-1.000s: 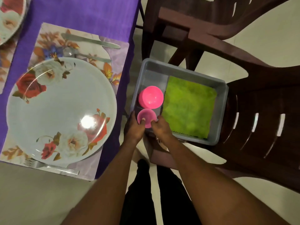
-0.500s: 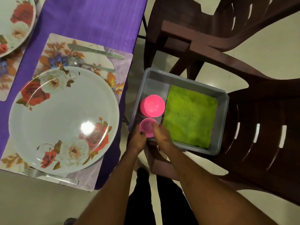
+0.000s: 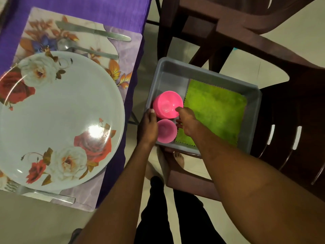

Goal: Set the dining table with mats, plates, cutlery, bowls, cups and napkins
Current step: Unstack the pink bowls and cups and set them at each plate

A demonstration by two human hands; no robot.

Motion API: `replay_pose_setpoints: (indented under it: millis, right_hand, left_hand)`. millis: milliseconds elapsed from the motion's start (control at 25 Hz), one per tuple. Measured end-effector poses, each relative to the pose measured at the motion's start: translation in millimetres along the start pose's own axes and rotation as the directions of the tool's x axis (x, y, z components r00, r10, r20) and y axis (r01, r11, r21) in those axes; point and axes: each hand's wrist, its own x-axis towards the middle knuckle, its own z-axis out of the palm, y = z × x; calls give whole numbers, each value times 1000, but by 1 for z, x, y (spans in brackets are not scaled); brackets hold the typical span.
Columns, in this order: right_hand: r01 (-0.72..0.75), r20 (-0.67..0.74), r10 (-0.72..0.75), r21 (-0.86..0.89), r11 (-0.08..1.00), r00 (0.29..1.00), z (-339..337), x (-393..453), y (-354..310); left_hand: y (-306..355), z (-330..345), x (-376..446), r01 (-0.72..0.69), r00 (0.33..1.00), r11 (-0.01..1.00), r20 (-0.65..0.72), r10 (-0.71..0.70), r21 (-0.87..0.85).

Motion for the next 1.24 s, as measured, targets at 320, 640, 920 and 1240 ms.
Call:
replay_pose_setpoints:
  millis: [320,640,920,1240]
  right_hand:
    - [-48,75,41,98,994,996,9,15,2]
    - [-22,58,10,209,978,998,13,16,3]
    - [-28,97,-14,418,908,995,0,9,1]
    - [10,155,-122,574,819,980,-50,-65,-41]
  left_hand:
    - [7,11,54,-22,998,984,62,11,177]
    - [11,12,58,-12,999,982,50,2,188]
    - [17,10,55,-15,1000,1000,-14,15,8]
    - [78,7,-1,-78,984,936,126,128,-342]
